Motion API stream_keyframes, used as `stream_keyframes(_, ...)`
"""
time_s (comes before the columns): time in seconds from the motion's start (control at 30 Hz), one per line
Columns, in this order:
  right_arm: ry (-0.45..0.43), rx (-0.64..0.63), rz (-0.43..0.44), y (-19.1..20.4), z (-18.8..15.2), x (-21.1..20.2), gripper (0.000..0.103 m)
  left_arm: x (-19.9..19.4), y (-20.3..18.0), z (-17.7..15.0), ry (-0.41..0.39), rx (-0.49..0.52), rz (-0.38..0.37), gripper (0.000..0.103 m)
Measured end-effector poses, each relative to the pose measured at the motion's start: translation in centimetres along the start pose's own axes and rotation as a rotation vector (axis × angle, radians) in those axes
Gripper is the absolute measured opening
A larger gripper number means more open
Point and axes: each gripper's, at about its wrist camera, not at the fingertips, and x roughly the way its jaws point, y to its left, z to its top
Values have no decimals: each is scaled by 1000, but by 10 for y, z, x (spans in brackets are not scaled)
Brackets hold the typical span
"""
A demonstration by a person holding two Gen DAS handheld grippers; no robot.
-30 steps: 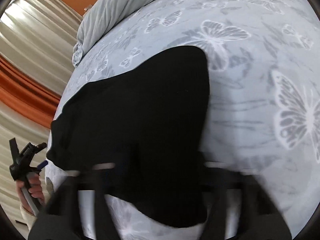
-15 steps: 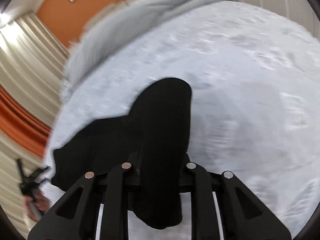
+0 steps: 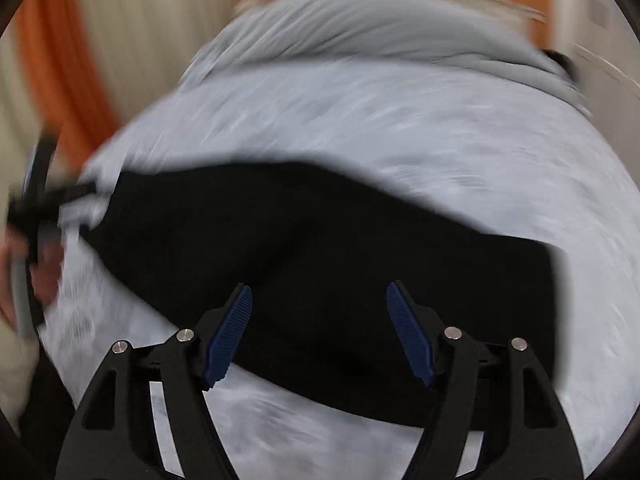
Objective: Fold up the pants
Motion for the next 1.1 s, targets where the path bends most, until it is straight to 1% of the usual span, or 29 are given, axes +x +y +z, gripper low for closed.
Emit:
stream_keyframes(0.03,15,-62,-11,19,2,16,68,3,-2,1,4,14,17,97)
stream_keyframes(0.1,57,-160,-43,47,5,50,67,14,-4,2,13,59,112,97)
stream_keyframes(0.13,83,-174,-40,53,0,61,61,17,-3,3,16,71,146,97)
stream_keyframes(0.17,94,-187,-59,57,-5,70,56,19,1,4,18,78,176,97)
stream_keyframes(0.2,66,-189,-75,58,-2,73,48,18,6,7,13,72,177,97)
stream_keyframes(0.23,49,-160,-77,57,7,69,25,15,12,10,6,61,166,97)
stream_keyframes(0.3,-11,-109,-44,48,13,44,24,5,29,17,-16,20,124,97)
stream_keyframes(0.33,-39,-124,-52,52,16,38,26,1,41,21,-18,-10,95,97)
stream_keyframes(0.37,-33,-142,-67,60,15,43,37,0,49,22,-13,-34,76,97)
stream_keyframes(0.4,4,-148,-56,58,11,50,49,1,59,22,1,-69,51,97)
stream_keyframes(0.43,65,-140,-38,55,6,62,60,4,68,22,22,-103,33,97)
stream_keyframes(0.47,91,-116,-39,52,1,71,60,12,78,20,60,-142,15,97)
stream_keyframes(0.5,73,-115,-41,51,2,68,61,19,85,17,98,-170,-5,97)
stream_keyframes(0.57,54,-109,-25,53,8,55,70,32,89,10,160,-199,-62,97)
stream_keyframes(0.63,-5,-74,-19,47,14,38,78,31,77,6,133,-137,-36,97)
stream_keyframes(0.7,-23,-29,-43,37,13,28,88,33,63,0,131,-79,-59,97)
stream_keyframes(0.73,-24,-5,-49,29,13,25,91,35,56,-2,126,-56,-57,95)
stream_keyframes(0.8,-2,42,-32,19,10,24,90,39,49,-2,114,-40,-24,95)
stream_keyframes(0.87,26,59,17,17,8,30,84,41,44,-1,110,-43,0,95)
stream_keyframes(0.9,50,40,28,22,6,36,81,42,43,-1,107,-52,6,95)
stream_keyframes(0.93,62,0,21,32,2,42,80,43,42,0,106,-62,10,95)
stream_keyframes(0.97,64,-49,-19,45,-5,49,65,44,41,1,106,-73,14,95)
stream_keyframes(1.0,69,-88,-82,50,-7,57,59,44,42,1,105,-80,19,95)
stream_keyframes(1.03,55,-97,-105,54,-11,57,52,43,44,2,103,-82,25,96)
stream_keyframes(1.07,40,-75,-117,52,-7,56,28,43,43,3,101,-81,32,96)
stream_keyframes(1.1,29,-49,-121,50,-5,51,22,43,42,2,98,-77,39,96)
